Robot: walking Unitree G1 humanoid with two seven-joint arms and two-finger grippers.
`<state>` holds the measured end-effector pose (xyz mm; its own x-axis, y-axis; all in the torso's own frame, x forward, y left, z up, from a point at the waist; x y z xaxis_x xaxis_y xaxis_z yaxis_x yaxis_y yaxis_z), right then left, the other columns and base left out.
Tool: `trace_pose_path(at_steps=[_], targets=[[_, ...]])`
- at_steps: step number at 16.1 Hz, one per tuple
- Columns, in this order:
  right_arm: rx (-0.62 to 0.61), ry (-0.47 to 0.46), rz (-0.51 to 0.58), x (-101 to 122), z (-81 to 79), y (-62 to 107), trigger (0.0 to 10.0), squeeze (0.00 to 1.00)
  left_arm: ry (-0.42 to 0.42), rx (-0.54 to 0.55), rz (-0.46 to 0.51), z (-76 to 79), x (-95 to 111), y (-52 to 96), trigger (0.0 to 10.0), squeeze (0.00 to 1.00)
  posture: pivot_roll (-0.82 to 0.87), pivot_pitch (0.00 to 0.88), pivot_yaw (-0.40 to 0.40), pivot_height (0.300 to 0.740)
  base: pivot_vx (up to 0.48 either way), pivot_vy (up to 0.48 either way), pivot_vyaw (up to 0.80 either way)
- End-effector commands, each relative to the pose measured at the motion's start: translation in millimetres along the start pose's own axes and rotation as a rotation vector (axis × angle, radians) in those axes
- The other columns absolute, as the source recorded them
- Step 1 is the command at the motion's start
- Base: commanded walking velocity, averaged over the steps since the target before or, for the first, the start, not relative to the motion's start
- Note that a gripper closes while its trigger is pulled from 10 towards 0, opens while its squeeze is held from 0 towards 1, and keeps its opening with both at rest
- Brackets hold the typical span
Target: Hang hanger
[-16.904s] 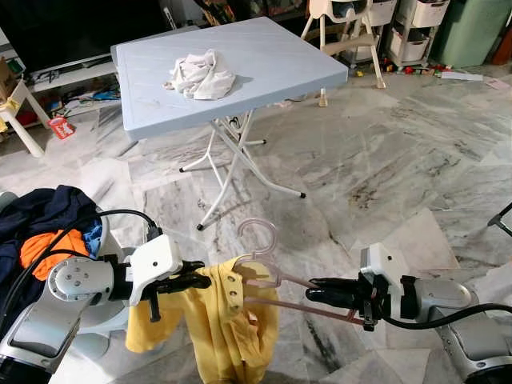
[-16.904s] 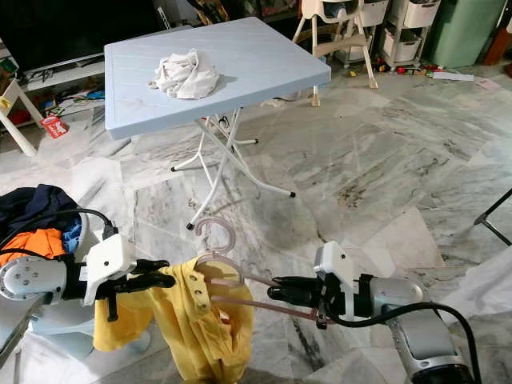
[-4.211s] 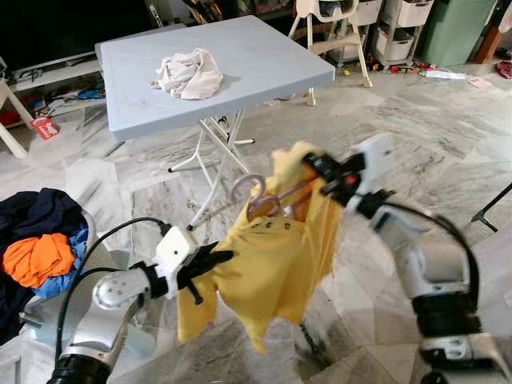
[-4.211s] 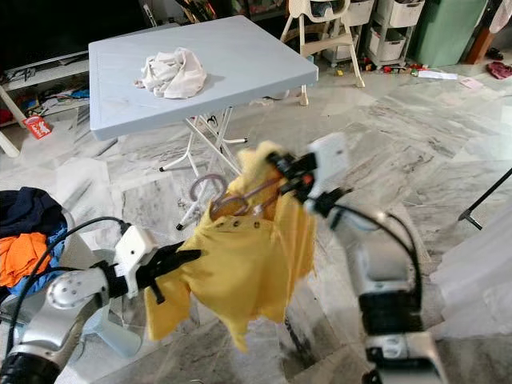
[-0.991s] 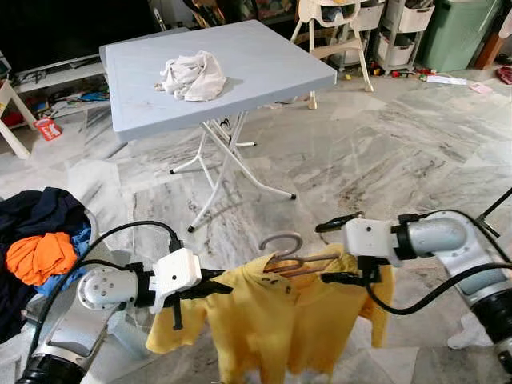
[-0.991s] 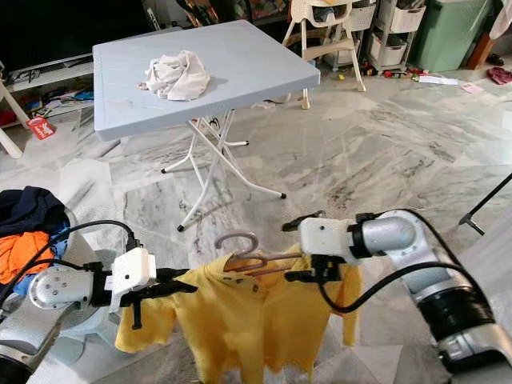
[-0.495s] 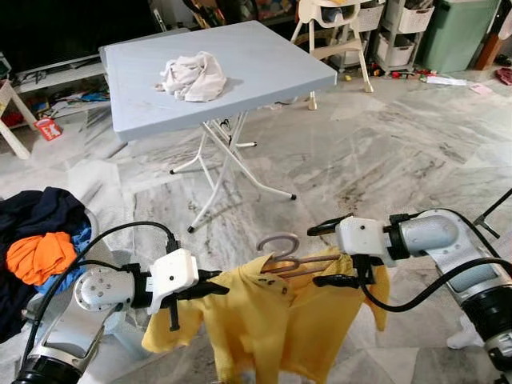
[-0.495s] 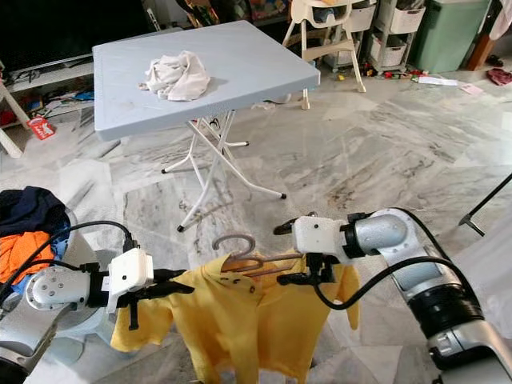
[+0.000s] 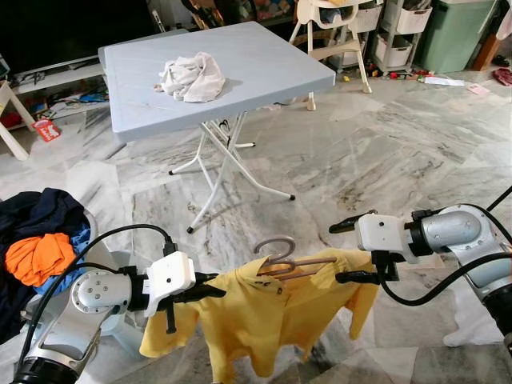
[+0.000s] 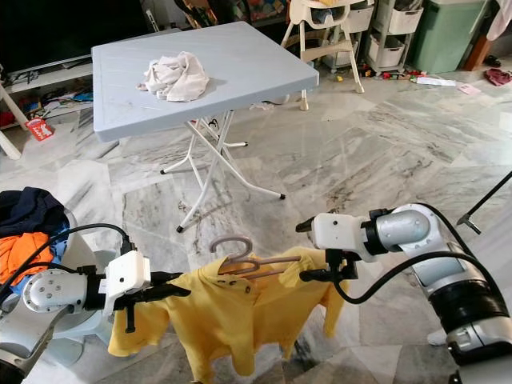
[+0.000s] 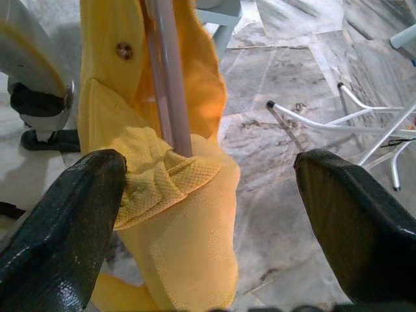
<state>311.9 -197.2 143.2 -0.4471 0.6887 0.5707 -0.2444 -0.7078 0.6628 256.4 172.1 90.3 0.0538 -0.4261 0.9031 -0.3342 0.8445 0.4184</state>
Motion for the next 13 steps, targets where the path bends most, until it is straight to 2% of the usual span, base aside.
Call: trace_pose_path(at_steps=[1,2,3,4,5,6,13], targets=[[0.028,0.016,-0.007,0.1,-3.3,-2.0,10.0,0.00,-0.042,0.015,0.009,-5.4,8.2,6.9,0.0,0.00,0.01,0.026,0.064,0.740,0.000,0.000,0.00],[0.036,0.013,-0.007,-1.2,-5.6,-4.4,10.0,0.00,-0.046,0.013,0.009,-6.0,9.1,7.8,0.0,0.00,0.01,0.026,0.064,0.740,0.000,0.000,0.00],[0.046,0.002,-0.002,-1.6,-8.3,-7.9,9.5,0.00,-0.049,0.013,0.011,-6.4,10.6,7.8,0.0,0.00,0.01,0.027,0.064,0.740,0.000,0.000,0.00],[0.053,-0.003,0.000,-2.0,-10.5,-10.7,7.8,0.00,-0.052,0.012,0.014,-6.5,11.9,7.2,0.0,0.00,0.01,0.027,0.064,0.740,0.000,0.000,0.00],[0.057,-0.007,0.004,-2.0,-11.9,-12.5,3.1,0.00,-0.054,0.011,0.017,-6.3,13.0,6.6,0.0,0.00,0.01,0.027,0.064,0.740,0.000,0.000,0.00],[0.068,-0.023,0.024,-0.3,-15.1,-16.6,0.0,0.00,-0.058,0.007,0.023,-5.4,15.1,5.0,0.0,0.00,0.01,0.027,0.064,0.740,0.000,0.000,0.00],[-0.005,-0.019,0.050,5.4,-8.4,-25.0,0.0,0.00,-0.077,-0.026,0.044,-1.1,23.9,-2.9,0.0,0.00,0.01,0.031,0.068,0.740,0.000,0.000,0.00]])
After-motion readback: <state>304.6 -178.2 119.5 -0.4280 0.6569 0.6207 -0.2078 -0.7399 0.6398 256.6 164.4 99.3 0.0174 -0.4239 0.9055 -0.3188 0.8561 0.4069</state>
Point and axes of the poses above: a point about 5 cm out from each wrist's last joint towards the gripper, its own y axis pointing back from the gripper into the wrist, its own x axis along the axis of the wrist's last joint, z = x × y, the point moved 1 cm from there along -y, pointing out of the wrist towards the gripper, and after that the axes turned 10 degrees about y, right-handed, at the moved point
